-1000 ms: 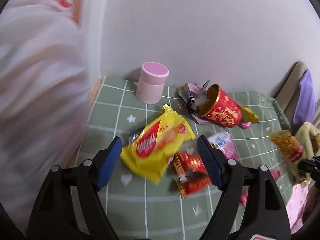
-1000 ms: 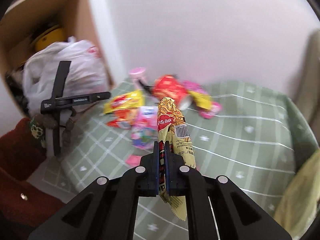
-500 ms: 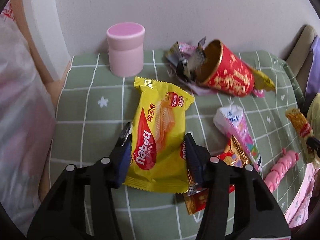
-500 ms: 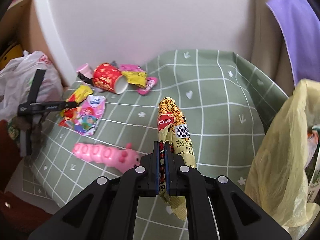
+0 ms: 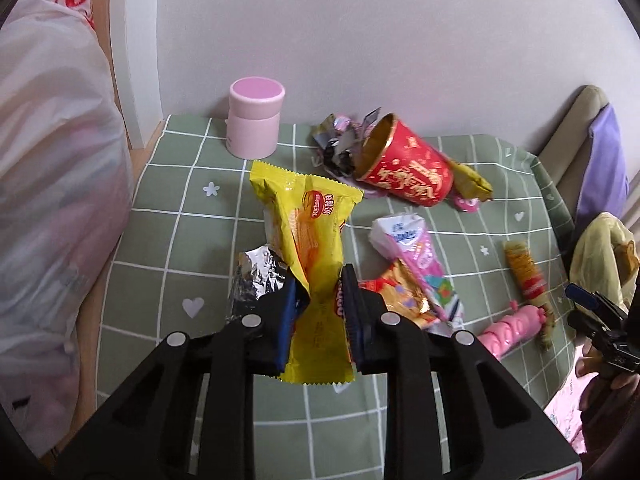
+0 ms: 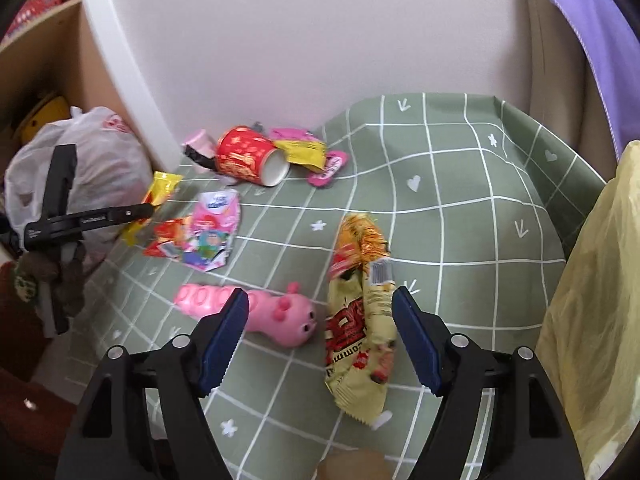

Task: Collect trash
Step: 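Carry the wafer pack and snack stick with both tools to the yellow bag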

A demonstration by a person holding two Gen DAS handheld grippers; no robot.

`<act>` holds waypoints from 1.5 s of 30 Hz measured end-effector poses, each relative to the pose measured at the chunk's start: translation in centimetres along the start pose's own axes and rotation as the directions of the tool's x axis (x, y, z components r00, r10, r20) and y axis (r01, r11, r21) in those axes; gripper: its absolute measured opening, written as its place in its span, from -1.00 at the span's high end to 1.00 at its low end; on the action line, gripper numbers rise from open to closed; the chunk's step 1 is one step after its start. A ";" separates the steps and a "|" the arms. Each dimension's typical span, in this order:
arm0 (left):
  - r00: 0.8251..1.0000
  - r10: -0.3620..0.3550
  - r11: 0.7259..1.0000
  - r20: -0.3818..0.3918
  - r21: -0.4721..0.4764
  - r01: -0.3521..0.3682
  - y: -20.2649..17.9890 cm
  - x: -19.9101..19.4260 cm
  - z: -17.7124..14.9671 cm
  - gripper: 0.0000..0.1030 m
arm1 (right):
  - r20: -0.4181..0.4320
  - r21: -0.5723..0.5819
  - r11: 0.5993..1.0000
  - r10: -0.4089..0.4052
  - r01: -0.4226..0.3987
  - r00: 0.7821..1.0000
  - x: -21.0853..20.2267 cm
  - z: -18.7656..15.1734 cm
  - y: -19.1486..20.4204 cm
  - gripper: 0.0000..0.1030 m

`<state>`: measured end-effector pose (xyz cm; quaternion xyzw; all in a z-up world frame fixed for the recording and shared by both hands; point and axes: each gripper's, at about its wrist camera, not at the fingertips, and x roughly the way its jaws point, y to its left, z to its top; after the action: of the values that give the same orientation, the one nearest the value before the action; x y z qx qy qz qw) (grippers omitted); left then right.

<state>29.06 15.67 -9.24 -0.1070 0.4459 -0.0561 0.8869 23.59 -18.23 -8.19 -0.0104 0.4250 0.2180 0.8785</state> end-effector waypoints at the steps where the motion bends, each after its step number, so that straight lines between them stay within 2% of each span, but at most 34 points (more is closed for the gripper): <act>1: 1.000 -0.006 1.000 0.007 0.002 0.006 -0.2 -0.2 0.1 0.58 | -0.002 -0.006 1.000 -0.012 0.012 1.000 -0.3 -0.1 0.0 -0.35; 6: 0.998 -0.039 0.999 0.039 0.004 0.039 -1.0 -1.7 0.4 0.58 | -0.021 0.018 0.997 -0.074 0.074 0.997 0.0 -0.7 -0.4 -0.32; 14: 0.997 -0.054 0.998 0.053 0.036 0.052 -1.8 -2.6 0.3 0.58 | -0.038 -0.084 0.984 -0.158 0.154 0.987 2.1 -2.8 0.5 -0.25; 18: 0.997 -0.057 0.998 0.055 0.042 0.055 -2.2 -2.7 0.0 0.58 | -0.077 -0.102 0.984 -0.155 0.147 0.985 3.3 -3.1 0.2 0.00; 19: 0.997 -0.056 0.998 0.057 0.044 0.053 -2.3 -2.8 0.0 0.58 | -0.087 -0.104 0.984 -0.150 0.141 0.985 3.5 -3.1 0.2 0.23; 20: 0.997 -0.057 0.997 0.059 0.047 0.054 -2.4 -2.8 0.0 0.58 | -0.097 -0.103 0.984 -0.155 0.145 0.983 3.6 -3.2 0.2 0.34; 22: 0.995 -0.066 0.997 0.070 0.049 0.063 -2.5 -3.2 0.0 0.58 | -0.091 -0.075 0.987 -0.146 0.140 0.985 3.0 -2.9 0.2 0.42; 26: 0.990 -0.085 0.994 0.113 0.076 0.076 -3.4 -4.5 0.6 0.58 | -0.037 -0.044 0.988 -0.153 0.151 0.988 0.8 -1.9 0.8 0.45; 29: 0.980 -0.125 0.990 0.156 0.091 0.112 -4.5 -5.8 1.6 0.58 | 0.018 -0.044 0.985 -0.167 0.168 0.986 -1.7 -0.7 1.6 0.45; 32: 0.964 -0.174 0.981 0.202 0.119 0.153 -5.8 -7.3 3.0 0.58 | 0.081 -0.050 0.980 -0.186 0.191 0.979 -4.7 0.8 2.3 0.45; 34: 0.946 -0.223 0.970 0.234 0.148 0.192 -7.1 -8.5 4.1 0.58 | 0.132 -0.054 0.976 -0.204 0.213 0.970 -7.0 1.8 2.6 0.45; 38: 0.906 -0.330 0.934 0.263 0.228 0.274 -10.7 -10.1 6.3 0.58 | 0.238 -0.037 0.957 -0.271 0.287 0.933 -12.0 4.0 2.7 0.46; 41: 0.870 -0.425 0.885 0.249 0.318 0.341 -14.3 -10.8 7.4 0.58 | 0.285 0.005 0.937 -0.338 0.351 0.897 -15.4 4.5 1.6 0.45; 42: 0.850 -0.473 0.854 0.230 0.356 0.379 -16.0 -10.9 7.7 0.58 | 0.294 0.023 0.930 -0.358 0.368 0.886 -16.3 4.5 1.2 0.45; 45: 0.811 -0.560 0.787 0.170 0.416 0.456 -19.6 -10.5 8.0 0.58 | 0.314 0.101 0.897 -0.438 0.430 0.842 -19.7 4.2 -1.0 0.45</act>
<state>29.12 -0.19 8.22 -0.0690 0.2499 -0.3587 0.8968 16.35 -25.61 9.09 -0.0580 0.2618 0.0066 0.9634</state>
